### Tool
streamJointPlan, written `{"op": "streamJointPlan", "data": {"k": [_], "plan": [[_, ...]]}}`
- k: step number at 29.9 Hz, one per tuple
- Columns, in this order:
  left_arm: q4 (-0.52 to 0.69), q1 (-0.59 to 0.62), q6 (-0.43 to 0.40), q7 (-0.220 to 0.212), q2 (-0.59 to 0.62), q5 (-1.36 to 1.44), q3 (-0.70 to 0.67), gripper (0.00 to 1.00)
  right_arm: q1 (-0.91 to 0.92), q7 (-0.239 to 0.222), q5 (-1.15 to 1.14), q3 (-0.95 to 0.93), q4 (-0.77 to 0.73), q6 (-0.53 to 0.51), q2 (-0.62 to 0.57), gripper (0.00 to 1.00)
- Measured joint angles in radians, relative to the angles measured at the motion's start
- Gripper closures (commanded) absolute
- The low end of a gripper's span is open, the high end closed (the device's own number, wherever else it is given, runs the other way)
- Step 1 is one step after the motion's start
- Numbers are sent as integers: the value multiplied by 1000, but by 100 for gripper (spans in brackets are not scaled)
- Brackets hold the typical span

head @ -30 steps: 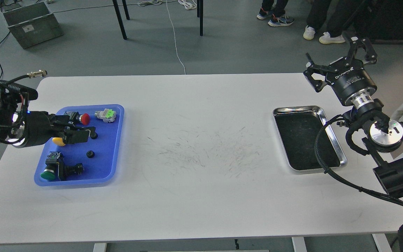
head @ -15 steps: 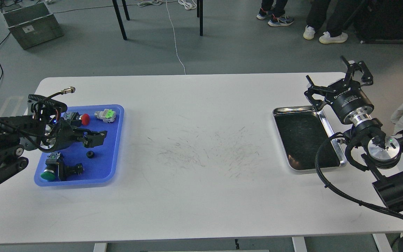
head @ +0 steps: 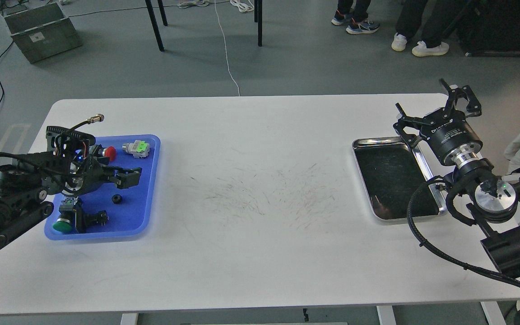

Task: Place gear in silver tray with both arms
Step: 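Close the left gripper on the small black gear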

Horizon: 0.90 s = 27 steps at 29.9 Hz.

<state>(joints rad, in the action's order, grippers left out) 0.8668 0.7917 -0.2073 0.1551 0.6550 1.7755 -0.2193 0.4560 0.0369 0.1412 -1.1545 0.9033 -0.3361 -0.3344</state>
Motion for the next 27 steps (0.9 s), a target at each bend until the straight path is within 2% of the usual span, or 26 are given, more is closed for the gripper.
{"op": "streamJointPlan", "data": {"k": [8,17,21,27], "plan": [[-46,-17,7,16,-4,4,0,29,-6,0,0,0,0,-1,0,1],[-159,-21,19,86,-44,-7,56,31,-12,0,0,2,0,-1,0,1],[-193,-21,29,93,-68,-8,57,32,-14,0,0,3,0,-1,0,1],[-216,-20,34,94,-95,-8,58,41,-14,0,0,5,0,-1,0,1]]}}
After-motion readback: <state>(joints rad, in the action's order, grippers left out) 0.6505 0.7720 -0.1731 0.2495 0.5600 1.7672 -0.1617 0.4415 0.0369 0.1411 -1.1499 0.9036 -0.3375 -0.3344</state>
